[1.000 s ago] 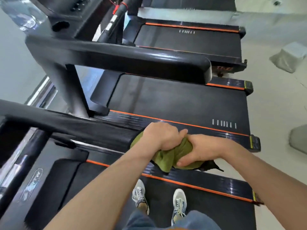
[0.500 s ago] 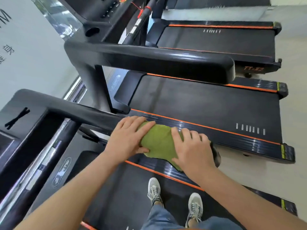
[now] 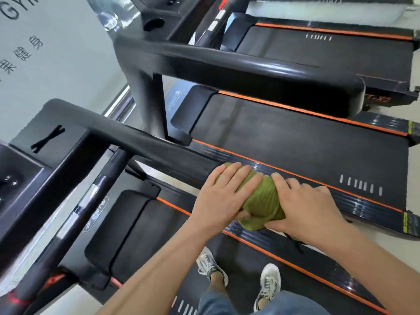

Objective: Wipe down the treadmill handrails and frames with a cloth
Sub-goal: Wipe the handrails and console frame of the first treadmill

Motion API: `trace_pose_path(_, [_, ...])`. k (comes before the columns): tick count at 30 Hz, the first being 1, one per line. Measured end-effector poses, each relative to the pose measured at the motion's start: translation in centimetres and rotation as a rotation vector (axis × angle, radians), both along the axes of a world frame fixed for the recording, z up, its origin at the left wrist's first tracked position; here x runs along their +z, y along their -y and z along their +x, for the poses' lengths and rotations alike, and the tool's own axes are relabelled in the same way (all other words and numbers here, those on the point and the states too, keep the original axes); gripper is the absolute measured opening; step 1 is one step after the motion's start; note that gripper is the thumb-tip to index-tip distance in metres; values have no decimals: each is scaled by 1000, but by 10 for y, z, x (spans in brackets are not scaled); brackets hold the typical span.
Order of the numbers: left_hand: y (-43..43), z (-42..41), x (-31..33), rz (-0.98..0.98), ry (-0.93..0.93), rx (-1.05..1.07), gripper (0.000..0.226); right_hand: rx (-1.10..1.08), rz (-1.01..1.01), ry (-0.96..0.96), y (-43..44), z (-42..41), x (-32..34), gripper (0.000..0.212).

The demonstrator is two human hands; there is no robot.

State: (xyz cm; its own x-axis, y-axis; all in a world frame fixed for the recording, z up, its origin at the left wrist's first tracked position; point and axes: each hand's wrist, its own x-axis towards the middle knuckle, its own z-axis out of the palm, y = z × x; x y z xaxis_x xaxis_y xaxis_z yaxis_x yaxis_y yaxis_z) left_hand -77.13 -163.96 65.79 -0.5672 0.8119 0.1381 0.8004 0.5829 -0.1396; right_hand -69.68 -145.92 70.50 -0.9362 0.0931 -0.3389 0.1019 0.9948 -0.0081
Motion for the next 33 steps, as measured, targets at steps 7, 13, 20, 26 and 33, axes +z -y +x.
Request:
trace_pose_path(7, [91,-72,-6,70,-152,52,92,120,25,-274,77,-55,-26,111])
trace_pose_path(13, [168,-140,8,5,-64,292,109,197,-142,-222,152,-146,-10,107])
trace_pose_path(20, [161,-130,15,118,75,609,115,208,-189,-158,175,-176,-8,99])
trace_pose_path(26, [124,-63,5,258,180,519,98,256,-114,-58,119,-117,5,107])
trace_pose_path(33, [178,-130,38,108,192,519,69,191,-186,-350,199,-184,-14,64])
